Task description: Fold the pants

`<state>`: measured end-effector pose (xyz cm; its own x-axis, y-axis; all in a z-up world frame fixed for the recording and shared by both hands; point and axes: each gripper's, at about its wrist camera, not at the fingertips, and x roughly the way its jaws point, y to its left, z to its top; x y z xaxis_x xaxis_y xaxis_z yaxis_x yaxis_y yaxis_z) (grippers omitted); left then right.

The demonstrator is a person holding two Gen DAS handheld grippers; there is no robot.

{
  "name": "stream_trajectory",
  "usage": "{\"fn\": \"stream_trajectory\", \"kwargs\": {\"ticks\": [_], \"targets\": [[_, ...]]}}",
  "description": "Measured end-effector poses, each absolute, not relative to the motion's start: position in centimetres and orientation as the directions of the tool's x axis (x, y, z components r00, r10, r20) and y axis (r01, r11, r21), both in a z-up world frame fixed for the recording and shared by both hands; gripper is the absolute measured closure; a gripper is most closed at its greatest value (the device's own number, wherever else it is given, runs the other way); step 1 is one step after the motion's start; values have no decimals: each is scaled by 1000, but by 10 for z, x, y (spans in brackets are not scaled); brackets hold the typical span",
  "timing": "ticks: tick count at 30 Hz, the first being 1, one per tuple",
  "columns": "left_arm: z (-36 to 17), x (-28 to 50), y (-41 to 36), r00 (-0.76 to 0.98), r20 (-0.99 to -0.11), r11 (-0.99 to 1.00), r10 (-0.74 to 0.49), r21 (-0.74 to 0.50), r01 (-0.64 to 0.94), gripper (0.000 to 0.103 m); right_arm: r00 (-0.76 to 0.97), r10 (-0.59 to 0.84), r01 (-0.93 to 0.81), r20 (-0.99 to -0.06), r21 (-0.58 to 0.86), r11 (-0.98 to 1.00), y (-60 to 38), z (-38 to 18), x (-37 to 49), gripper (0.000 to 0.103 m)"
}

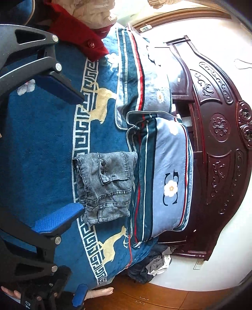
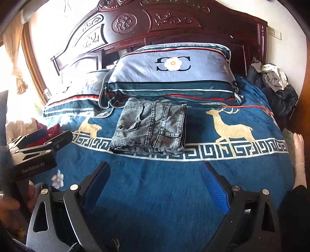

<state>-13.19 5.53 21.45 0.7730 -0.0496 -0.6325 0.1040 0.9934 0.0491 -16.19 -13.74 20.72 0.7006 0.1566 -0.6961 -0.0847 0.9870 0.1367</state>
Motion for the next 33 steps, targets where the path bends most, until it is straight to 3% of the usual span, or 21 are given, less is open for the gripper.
{"fn": "stream_trajectory", "kwargs": {"ticks": [33], "targets": [[216, -151, 46, 768, -638, 994, -53, 38, 100, 0, 715, 176, -91, -676, 159, 983, -142, 216, -179, 8]]}}
